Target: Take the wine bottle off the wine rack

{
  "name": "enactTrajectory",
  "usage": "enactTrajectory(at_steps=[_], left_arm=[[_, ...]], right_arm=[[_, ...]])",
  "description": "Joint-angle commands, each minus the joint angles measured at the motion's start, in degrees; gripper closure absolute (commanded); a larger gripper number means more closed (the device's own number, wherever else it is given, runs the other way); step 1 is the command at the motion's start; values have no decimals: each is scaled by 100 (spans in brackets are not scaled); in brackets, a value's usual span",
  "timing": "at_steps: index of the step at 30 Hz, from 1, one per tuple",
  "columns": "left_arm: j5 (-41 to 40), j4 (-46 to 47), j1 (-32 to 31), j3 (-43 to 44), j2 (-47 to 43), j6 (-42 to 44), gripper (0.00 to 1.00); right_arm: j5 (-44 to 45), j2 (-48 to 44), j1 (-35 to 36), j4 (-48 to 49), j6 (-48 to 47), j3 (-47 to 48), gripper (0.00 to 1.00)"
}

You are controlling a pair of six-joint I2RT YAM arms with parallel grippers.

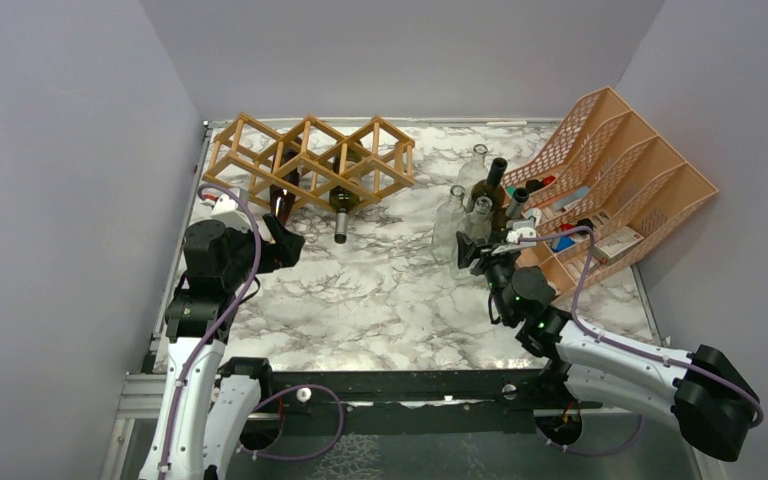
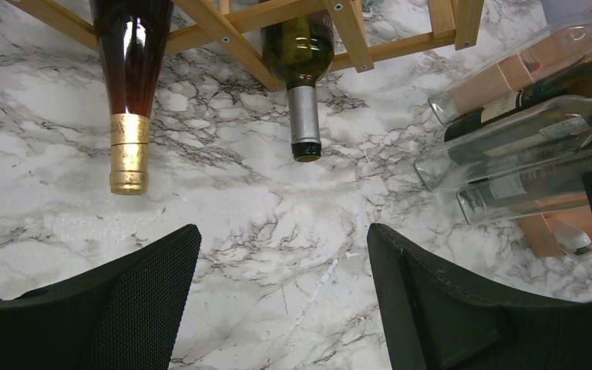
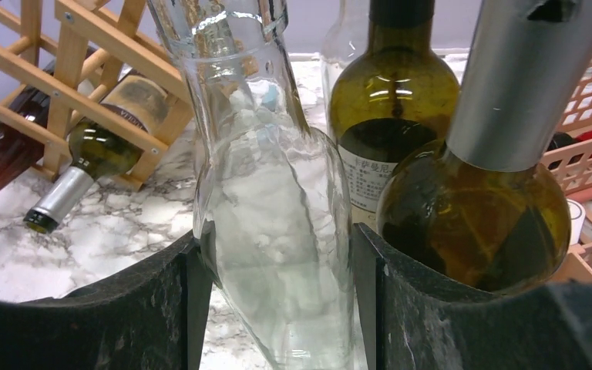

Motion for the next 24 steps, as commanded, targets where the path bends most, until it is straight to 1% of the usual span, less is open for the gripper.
enactTrajectory(at_steps=[1,4,8,17,24], left_arm=[[-61,198,-16,-72,-55,-36,15],[-50,219,-11,-77,-62,-36,15],[-3,247,37,-89,-59,-36,15],[73,271,90,-105,-59,-19,15],[90,279,109,-108,-85,-18,15]], right_arm=[[54,93,-103,1170,5,-63,70],[-121,132,-126,1302,3,-155,70],[-367,306,-153,1824,-188,-357,70],[-376,811,-192,2368,-218,-478,70],[-482,1159,-245,2583,-189,-500,70]])
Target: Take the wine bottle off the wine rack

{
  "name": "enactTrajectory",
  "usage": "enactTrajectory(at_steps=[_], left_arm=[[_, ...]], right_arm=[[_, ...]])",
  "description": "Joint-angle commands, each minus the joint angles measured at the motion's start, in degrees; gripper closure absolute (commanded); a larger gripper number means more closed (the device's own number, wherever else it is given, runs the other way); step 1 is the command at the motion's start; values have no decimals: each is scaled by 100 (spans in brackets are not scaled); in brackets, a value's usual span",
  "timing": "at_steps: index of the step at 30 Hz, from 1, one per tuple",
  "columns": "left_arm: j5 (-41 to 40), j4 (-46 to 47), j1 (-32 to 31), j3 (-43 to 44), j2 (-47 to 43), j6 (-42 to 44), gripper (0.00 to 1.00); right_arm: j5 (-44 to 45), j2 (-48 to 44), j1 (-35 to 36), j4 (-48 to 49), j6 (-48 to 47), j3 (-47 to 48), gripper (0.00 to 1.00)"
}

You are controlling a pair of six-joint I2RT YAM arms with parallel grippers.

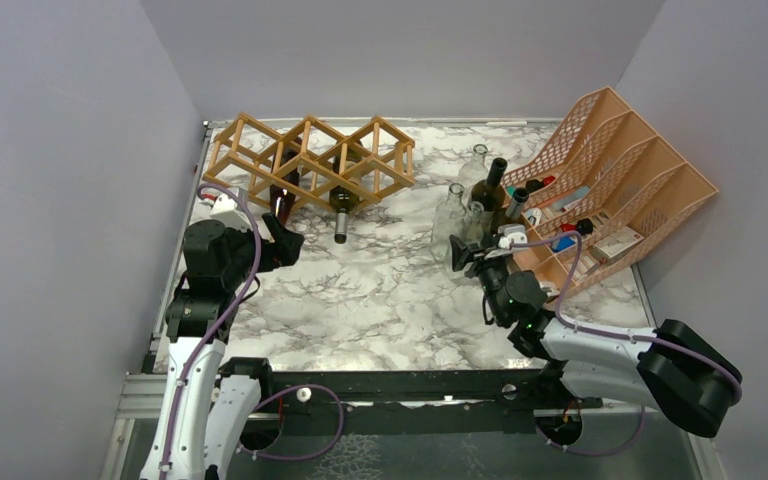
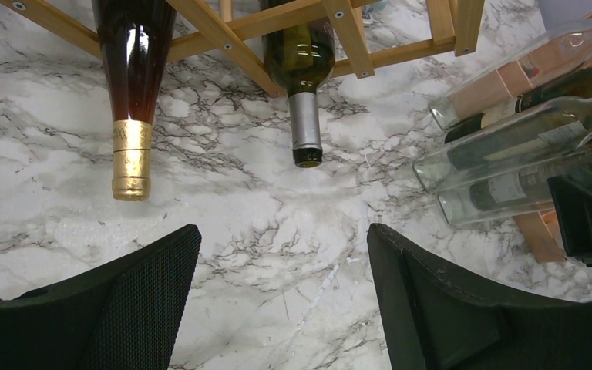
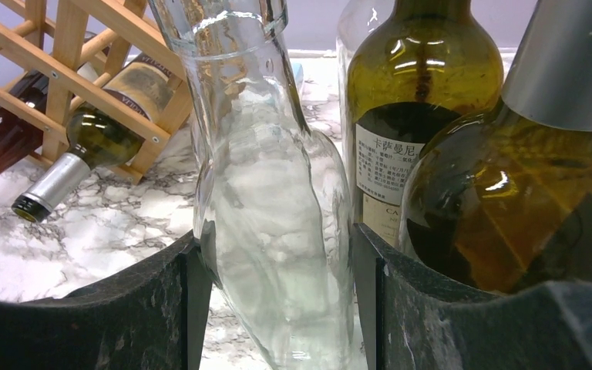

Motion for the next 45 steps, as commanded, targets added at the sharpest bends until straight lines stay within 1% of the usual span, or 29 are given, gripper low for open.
enactTrajectory(at_steps=[1,4,12,16,17,20,23,25,26,30,36,39,42,45], left_arm=[[76,165,56,-55,-79,-19,15],[81,160,58,-63,-113,-15,15],[139,196,116,-81,-111,-12,15],[164,210,134,-81,-102,-12,15],[173,204,142,-84,-100,-12,15],[184,212,147,-77,-100,-3,15],[196,212,155,-90,-88,-3,15],[201,223,159,-90,-92,-3,15],[211,226,167,-90,-86,-3,15],[266,244,204,-99,-66,6,15],[374,273,317,-117,16,12,15],[437,308,368,-129,60,14,15],[513,337,442,-142,127,14,15],[564,356,521,-151,221,14,15]], right_arm=[[-137,109,-36,730,-29,12,69],[-142,-31,-36,491,-11,5,68],[-289,-145,-36,519,-5,-251,55],[-371,-247,-36,282,8,-228,51],[-387,-263,-36,249,-8,-228,49],[-386,-368,-36,-41,61,-158,34],[-332,-678,-36,-932,340,83,21],[-358,-897,-37,-1496,474,252,17],[-353,-1023,-36,-1807,534,317,14],[-385,-1523,-36,-2972,807,544,7],[-647,-2254,-36,-4668,1229,1058,2],[-838,-2555,-36,-5421,1224,1432,1],[-1045,-2826,-36,-5923,1174,1726,1],[-1293,-3089,-36,-6055,1047,1840,1]])
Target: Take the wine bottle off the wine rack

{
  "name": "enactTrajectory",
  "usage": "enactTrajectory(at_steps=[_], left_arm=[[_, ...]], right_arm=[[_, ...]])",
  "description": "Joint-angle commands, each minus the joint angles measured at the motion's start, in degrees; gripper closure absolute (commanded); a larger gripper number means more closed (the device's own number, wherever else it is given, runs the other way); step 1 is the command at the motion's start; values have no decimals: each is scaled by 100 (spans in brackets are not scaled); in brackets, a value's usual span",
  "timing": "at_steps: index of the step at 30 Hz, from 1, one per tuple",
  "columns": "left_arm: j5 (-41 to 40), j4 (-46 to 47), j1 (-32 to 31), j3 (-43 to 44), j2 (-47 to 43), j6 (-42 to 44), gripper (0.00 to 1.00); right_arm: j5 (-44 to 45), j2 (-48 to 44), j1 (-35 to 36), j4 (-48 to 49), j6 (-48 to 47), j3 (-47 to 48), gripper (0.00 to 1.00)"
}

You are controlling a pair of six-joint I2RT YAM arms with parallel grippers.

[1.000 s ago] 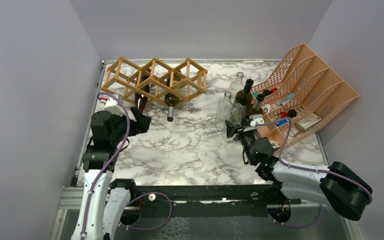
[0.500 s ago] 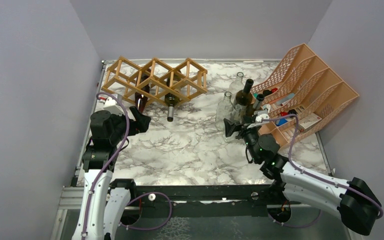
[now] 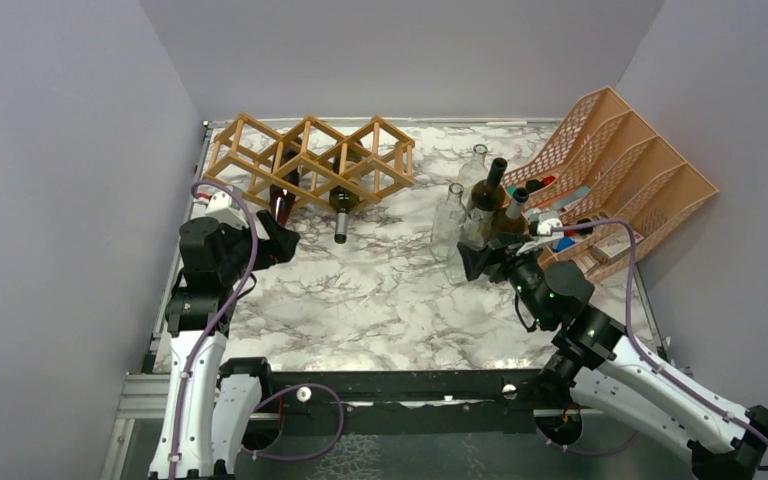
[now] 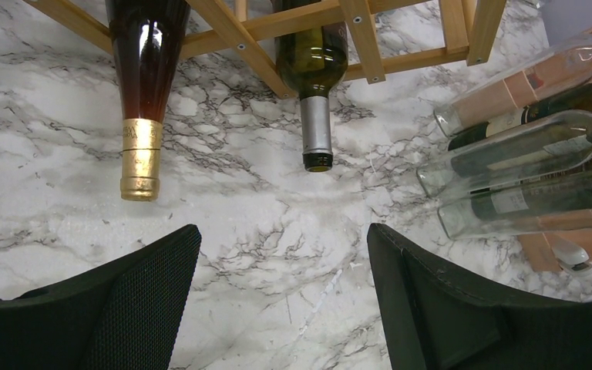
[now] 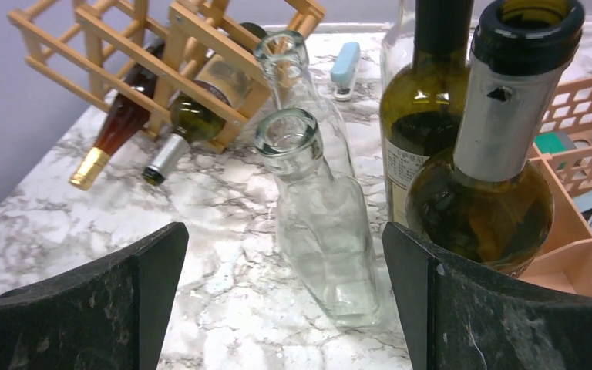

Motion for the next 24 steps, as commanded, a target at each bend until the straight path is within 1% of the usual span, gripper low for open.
enactTrajectory(at_steps=[1,4,8,12,15,20,24], left_arm=[[273,217,143,-77,99,13,15],[353,224,185,-86,237,29,14],[549,239,187,-86,559,54,12],[1275,394,135,-133,1177,42,12],[1519,676,-81,-221,1522,-164,12],[1144,1431,-580,-584,1768,-728,12],[786,2097,-885,-752,2217,-1101,12]], right_arm=[[-551,-362,-22,-731,-68,250,1],[-877,-491,-22,-588,-164,250,0],[-1293,-440,-22,-445,-289,316,0],[-1505,-347,-22,-357,-417,330,0],[-1565,-378,-23,-305,-483,343,0],[-1604,-581,-22,-220,-509,271,0],[-1633,-781,-22,-292,-456,242,0]])
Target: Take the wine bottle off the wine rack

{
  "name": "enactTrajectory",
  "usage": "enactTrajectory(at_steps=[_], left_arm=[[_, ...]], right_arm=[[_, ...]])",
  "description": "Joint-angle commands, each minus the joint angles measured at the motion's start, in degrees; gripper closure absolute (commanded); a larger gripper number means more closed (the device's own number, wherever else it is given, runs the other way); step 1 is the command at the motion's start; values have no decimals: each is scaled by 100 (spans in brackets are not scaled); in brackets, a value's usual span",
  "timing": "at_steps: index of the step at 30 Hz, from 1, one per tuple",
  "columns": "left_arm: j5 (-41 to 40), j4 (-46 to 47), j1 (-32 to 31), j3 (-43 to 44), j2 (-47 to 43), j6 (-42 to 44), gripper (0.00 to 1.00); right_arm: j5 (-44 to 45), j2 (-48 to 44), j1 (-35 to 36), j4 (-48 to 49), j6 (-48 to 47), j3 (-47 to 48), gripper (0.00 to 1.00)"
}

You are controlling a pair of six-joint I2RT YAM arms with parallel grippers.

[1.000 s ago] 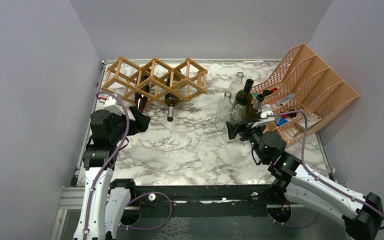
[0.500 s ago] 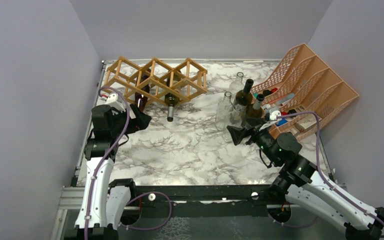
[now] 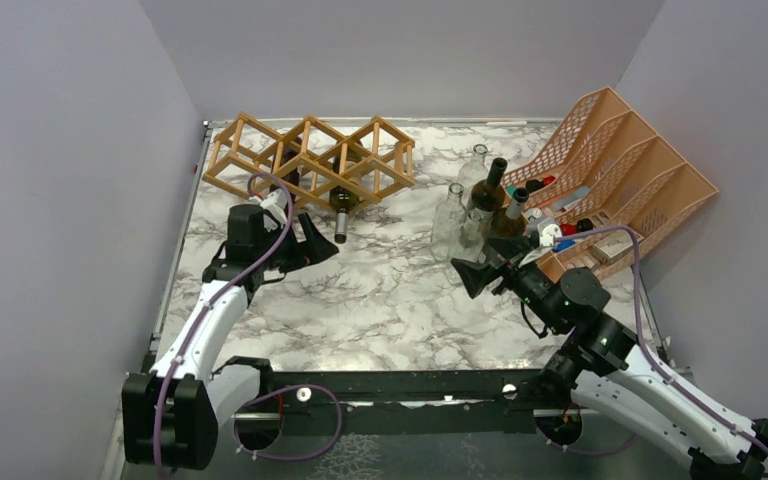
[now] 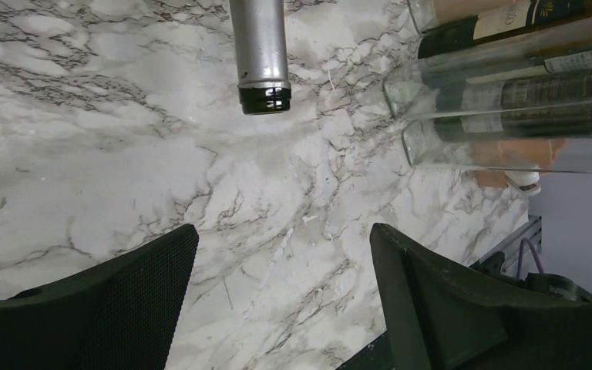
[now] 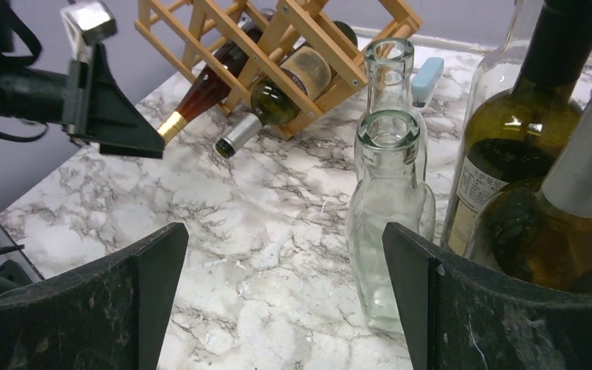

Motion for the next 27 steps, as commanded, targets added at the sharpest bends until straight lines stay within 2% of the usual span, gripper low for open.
enactTrajectory(at_steps=[1,6,11,16,22,27], left_arm=[[-344,1181,-277,-142,512,-608,14],[-470,1962,-452,111,1414,-972,21],[-965,2462,-804,419,2057,-1095,23],[-1909,2689,-1188,434,2423,-1129,25],[-2281,3229,-1205,224,2591,-1317,40],[-2227,3503,-1205,213,2738,-1338,47]], right_arm=[[-201,-272,-18,48,-26,124,0],[-180,-553,-18,94,14,-8,0],[-82,-715,-20,93,16,-30,0],[-53,-889,-18,110,29,-112,0],[-39,-983,-19,119,42,-131,0],[-40,-931,-18,119,25,-113,0]])
